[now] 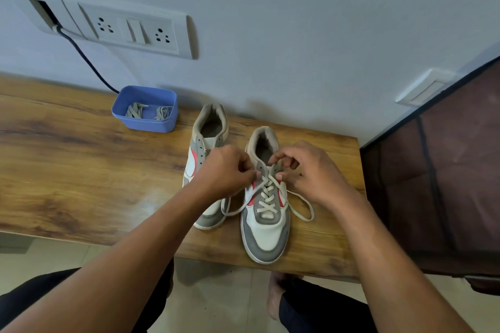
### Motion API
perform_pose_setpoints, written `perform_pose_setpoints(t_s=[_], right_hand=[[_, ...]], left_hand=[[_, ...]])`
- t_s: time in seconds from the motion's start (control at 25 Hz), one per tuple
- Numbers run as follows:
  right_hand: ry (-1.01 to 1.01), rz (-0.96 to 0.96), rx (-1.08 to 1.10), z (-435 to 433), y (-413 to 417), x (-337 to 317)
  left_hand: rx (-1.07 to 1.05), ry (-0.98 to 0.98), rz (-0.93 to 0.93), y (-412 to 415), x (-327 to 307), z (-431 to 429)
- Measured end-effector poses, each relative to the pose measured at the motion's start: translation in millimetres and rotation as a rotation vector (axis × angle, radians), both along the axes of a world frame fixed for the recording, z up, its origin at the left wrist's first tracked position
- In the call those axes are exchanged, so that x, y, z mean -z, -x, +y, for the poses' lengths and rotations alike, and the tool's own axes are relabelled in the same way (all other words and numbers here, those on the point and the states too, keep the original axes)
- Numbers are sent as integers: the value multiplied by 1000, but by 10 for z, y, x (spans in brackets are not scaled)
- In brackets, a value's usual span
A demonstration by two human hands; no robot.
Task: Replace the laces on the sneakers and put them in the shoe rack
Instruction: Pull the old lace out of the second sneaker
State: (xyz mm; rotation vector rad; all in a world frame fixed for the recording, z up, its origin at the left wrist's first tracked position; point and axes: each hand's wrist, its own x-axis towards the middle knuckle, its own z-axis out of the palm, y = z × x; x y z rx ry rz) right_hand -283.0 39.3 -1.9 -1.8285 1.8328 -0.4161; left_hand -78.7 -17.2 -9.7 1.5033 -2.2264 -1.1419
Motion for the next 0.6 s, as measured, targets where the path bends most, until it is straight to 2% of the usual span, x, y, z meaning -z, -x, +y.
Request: perform_pose_setpoints(t_s=[0.12, 0.36, 0.52, 0.6], right_hand=[[-6, 58, 28, -14, 44, -8], [-49, -208, 159, -36, 2, 24], [-71, -225, 212, -105, -62, 66], [-93, -243, 231, -122, -60, 77]], left_hand=[[-50, -121, 23, 62, 11, 68], [-143, -222, 104, 119, 20, 112], [-227, -300, 138, 177, 39, 158], [-199, -371, 105, 155, 16, 131]])
